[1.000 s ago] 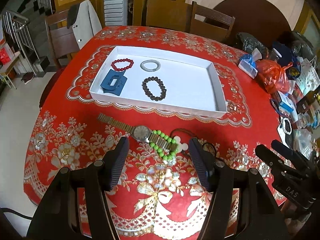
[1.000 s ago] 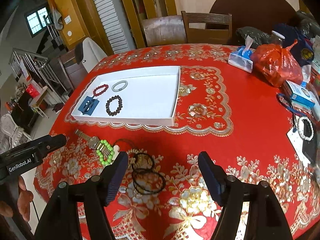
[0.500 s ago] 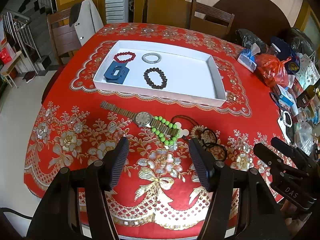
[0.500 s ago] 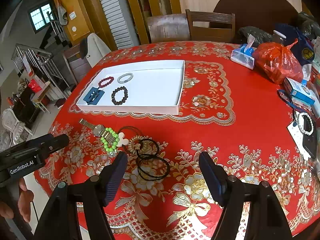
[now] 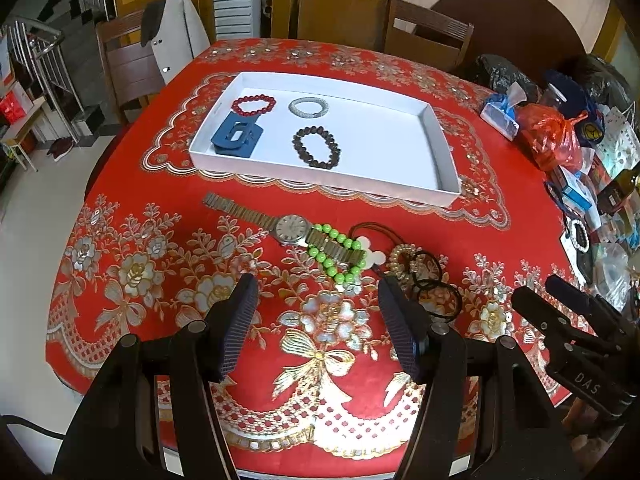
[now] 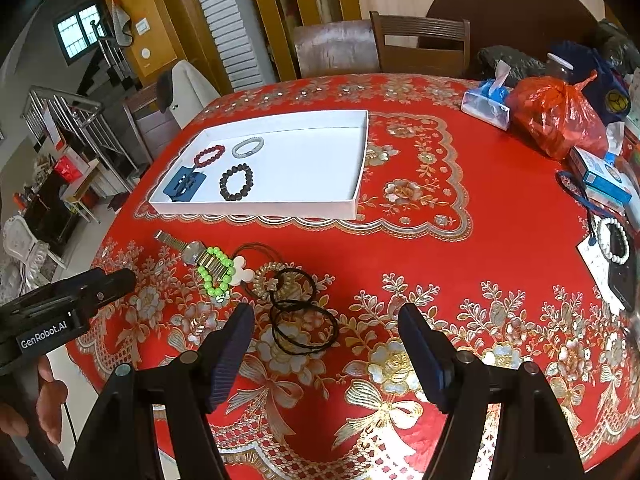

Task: Organize jewelry
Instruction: 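Open both grippers and withdraw them from the tray, then grasp the gold-band watch with left gripper while right grasps green bead bracelet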

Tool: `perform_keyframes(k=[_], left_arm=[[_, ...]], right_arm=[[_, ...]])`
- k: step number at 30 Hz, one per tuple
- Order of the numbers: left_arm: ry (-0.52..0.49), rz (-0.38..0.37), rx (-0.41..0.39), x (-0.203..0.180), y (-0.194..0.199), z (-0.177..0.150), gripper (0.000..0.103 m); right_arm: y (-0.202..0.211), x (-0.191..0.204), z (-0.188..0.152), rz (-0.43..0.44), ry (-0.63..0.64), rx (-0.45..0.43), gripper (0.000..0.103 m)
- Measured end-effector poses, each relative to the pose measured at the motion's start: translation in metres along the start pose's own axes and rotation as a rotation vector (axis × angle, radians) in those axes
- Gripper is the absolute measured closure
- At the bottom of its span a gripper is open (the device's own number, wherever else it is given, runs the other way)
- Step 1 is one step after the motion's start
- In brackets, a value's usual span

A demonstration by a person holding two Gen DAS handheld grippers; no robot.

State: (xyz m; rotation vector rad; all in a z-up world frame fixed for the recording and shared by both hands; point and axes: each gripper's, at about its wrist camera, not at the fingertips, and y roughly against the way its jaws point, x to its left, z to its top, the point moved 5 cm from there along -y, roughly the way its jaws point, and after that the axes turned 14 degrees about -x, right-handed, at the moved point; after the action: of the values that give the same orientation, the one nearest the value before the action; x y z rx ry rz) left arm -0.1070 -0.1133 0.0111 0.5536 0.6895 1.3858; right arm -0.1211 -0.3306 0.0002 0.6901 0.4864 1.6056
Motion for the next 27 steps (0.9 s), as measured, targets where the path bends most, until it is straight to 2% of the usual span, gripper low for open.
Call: perform_keyframes(k=[11, 19, 27], left_arm=[[0.041, 0.009, 0.052, 0.021, -0.018, -0.01, 0.041], [0.119, -0.007, 0.137, 0.057, -0.041, -0.025, 0.041], [0.2, -0.048, 0.197, 0.062, -0.069, -0.02, 0.041]], right_arm=[[-0.013, 0.0, -0.01, -0.007, 0.005, 0.042, 0.031], [-0.027, 0.002, -0.021, 0.018, 0.006, 0.084, 0.031], [-0.037, 0.001, -0.021, 0.017, -0.005, 0.1, 0.031]])
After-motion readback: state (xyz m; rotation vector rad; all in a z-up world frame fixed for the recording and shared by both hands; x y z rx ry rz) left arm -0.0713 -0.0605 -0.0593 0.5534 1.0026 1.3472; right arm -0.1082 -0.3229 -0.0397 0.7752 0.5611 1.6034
